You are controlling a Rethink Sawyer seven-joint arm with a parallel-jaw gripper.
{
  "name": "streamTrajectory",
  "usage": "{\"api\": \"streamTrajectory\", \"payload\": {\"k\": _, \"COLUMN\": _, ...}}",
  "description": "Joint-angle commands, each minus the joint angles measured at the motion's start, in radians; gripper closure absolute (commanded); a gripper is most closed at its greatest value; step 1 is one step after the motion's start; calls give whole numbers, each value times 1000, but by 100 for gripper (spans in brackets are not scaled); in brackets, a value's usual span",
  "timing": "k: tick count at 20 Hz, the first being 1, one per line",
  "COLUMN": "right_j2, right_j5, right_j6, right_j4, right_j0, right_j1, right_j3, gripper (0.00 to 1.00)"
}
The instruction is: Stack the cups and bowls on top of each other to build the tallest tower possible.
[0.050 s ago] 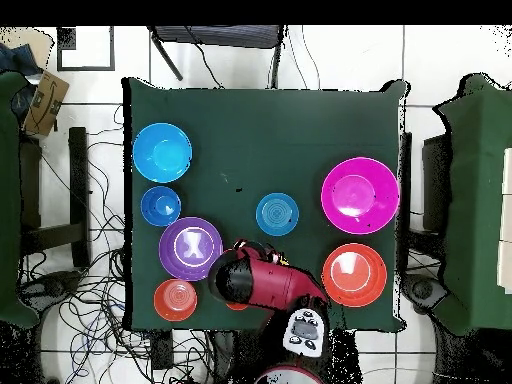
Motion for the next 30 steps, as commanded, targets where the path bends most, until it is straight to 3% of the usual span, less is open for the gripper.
{"api": "streamTrajectory", "payload": {"k": 1, "right_j2": 61, "right_j5": -38, "right_j6": 147, "right_j4": -19, "right_j0": -25, "right_j1": 47, "right_j3": 48, "gripper": 0}}
{"api": "streamTrajectory", "payload": {"k": 5, "right_j2": 64, "right_j5": -62, "right_j6": 191, "right_j4": 14, "right_j0": -39, "right_j1": 56, "right_j3": 65, "gripper": 0}}
{"api": "streamTrajectory", "payload": {"k": 19, "right_j2": 115, "right_j5": -218, "right_j6": 254, "right_j4": 3, "right_j0": -94, "right_j1": 111, "right_j3": 130, "gripper": 0}}
{"api": "streamTrajectory", "payload": {"k": 26, "right_j2": 122, "right_j5": -317, "right_j6": 307, "right_j4": 12, "right_j0": -72, "right_j1": 155, "right_j3": 144, "gripper": 0}}
{"api": "streamTrajectory", "payload": {"k": 30, "right_j2": 130, "right_j5": -306, "right_j6": 320, "right_j4": 30, "right_j0": -67, "right_j1": 153, "right_j3": 147, "gripper": 0}}
